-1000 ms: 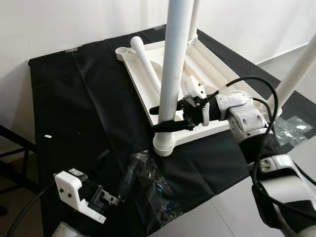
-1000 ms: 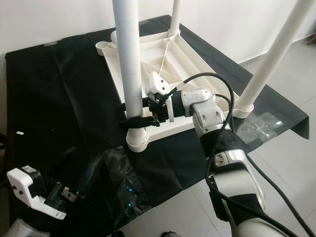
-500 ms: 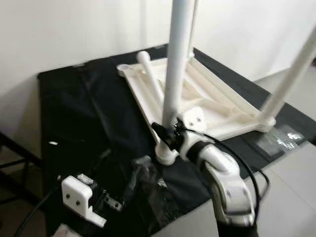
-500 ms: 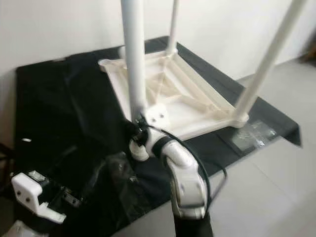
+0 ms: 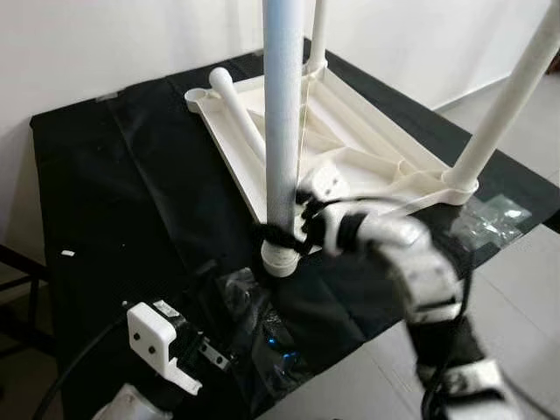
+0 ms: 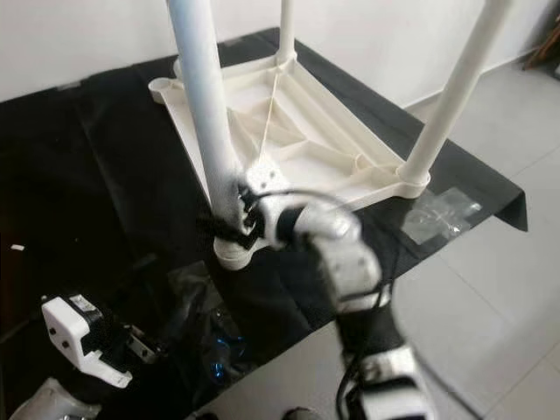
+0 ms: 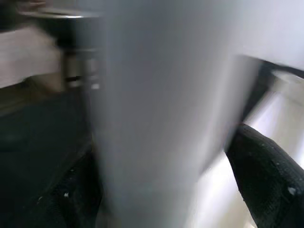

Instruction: Building children table

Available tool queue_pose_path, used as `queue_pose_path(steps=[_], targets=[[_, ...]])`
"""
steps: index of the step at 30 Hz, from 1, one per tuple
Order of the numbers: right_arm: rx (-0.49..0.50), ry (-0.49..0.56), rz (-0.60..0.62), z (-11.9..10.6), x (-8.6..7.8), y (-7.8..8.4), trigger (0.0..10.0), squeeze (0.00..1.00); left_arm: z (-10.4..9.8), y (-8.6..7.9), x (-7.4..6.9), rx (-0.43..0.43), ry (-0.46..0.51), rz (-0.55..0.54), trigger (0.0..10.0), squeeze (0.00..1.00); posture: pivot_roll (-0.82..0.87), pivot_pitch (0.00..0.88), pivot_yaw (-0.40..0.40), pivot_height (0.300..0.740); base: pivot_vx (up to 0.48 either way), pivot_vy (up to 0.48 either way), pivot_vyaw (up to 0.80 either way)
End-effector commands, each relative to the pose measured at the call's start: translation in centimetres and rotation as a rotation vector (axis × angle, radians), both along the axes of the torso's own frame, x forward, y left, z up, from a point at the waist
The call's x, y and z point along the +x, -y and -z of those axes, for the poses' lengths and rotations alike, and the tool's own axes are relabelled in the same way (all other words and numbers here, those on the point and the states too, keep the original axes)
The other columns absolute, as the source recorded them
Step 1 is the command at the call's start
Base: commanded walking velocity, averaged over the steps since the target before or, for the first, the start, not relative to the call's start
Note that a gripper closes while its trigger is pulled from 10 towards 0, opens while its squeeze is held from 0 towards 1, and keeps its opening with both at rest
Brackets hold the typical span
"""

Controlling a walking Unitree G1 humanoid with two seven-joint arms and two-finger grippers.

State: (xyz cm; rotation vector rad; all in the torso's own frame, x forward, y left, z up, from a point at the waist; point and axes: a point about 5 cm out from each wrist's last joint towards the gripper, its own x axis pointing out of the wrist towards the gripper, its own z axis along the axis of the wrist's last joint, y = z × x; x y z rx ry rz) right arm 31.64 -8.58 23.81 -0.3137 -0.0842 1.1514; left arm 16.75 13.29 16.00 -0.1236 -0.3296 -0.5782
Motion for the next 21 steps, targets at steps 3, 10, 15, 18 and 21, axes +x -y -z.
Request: queue_pose_path(steps=[3, 10, 15, 18, 21], targets=[[-0.043, -0.02, -0.145, 0.6, -0.1, -0.3, 10.0, 0.0, 0.5, 0.0, -0.1, -0.004, -0.032, 0.01, 10.0, 0.0, -0.01, 0.159, 0.012, 0.74, 0.0, 0.0, 0.0], [-0.066, -0.012, -0.331, -1.0, 1.6, -0.1, 10.0, 0.0, 0.4, 0.0, -0.4, -0.007, -0.031, 0.013, 10.0, 0.0, 0.02, 0.167, 0.017, 0.74, 0.0, 0.0, 0.0], [-0.071, -0.015, -0.37, -2.0, 2.8, 0.4, 3.6, 0.0, 0.2, -0.1, -0.8, 0.0, -0.036, 0.012, 10.0, 0.0, 0.03, 0.186, 0.027, 0.74, 0.0, 0.0, 0.0], [-0.082, -0.035, -0.401, -2.3, 3.1, 1.0, 0.0, 0.0, 0.2, -0.1, -1.1, 0.003, -0.04, 0.013, 10.0, 0.0, 0.04, 0.19, 0.031, 0.74, 0.0, 0.0, 0.0], [-0.086, -0.038, -0.416, -2.3, 3.1, 1.2, 0.0, 0.0, 0.2, -0.2, -1.2, 0.004, -0.043, 0.014, 10.0, 0.0, 0.04, 0.195, 0.035, 0.74, 0.0, 0.0, 0.0]])
